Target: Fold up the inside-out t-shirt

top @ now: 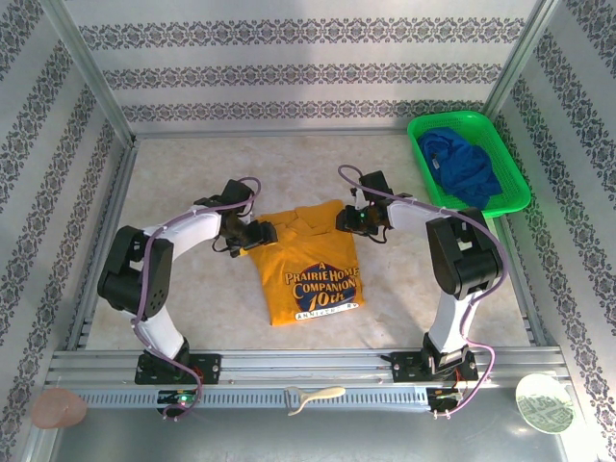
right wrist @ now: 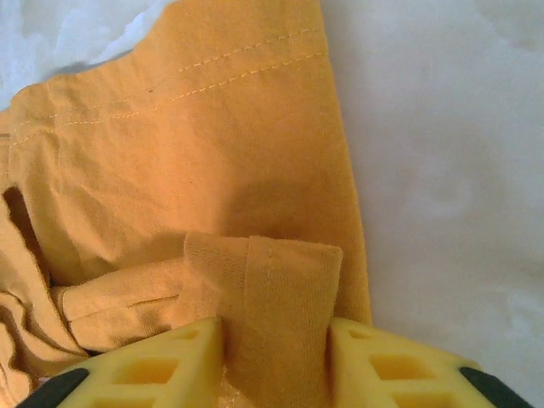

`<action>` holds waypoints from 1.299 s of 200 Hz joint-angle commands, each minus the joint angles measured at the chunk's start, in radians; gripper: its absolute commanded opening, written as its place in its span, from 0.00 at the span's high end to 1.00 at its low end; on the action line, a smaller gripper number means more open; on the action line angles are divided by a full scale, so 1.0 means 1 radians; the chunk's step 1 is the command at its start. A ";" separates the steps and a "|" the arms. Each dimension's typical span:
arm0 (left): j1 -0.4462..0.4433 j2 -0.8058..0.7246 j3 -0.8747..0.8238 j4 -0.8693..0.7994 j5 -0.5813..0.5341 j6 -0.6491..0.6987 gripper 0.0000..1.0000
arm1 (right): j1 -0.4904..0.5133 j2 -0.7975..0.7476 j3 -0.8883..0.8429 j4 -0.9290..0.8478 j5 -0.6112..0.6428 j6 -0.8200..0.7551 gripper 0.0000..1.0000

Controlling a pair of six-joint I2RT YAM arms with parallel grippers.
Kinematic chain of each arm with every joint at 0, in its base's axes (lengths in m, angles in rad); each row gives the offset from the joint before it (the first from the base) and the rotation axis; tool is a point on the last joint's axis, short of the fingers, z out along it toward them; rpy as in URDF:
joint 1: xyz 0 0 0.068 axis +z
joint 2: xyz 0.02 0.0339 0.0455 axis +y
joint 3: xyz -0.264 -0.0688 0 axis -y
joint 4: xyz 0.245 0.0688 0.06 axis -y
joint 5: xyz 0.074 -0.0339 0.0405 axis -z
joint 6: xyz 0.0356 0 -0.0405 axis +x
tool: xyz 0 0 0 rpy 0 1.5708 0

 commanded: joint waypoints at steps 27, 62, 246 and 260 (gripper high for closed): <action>-0.023 0.058 0.038 0.053 0.000 -0.013 0.46 | -0.008 0.015 0.031 0.000 -0.034 -0.003 0.82; -0.025 0.015 0.045 0.034 -0.021 -0.008 0.74 | -0.018 -0.009 0.023 0.005 -0.054 0.006 1.00; -0.033 -0.038 -0.023 0.040 -0.167 -0.037 0.38 | -0.033 -0.041 0.004 0.022 -0.045 0.022 1.00; -0.034 -0.014 -0.019 0.053 -0.154 -0.038 0.38 | -0.033 -0.037 0.005 0.025 -0.046 0.023 1.00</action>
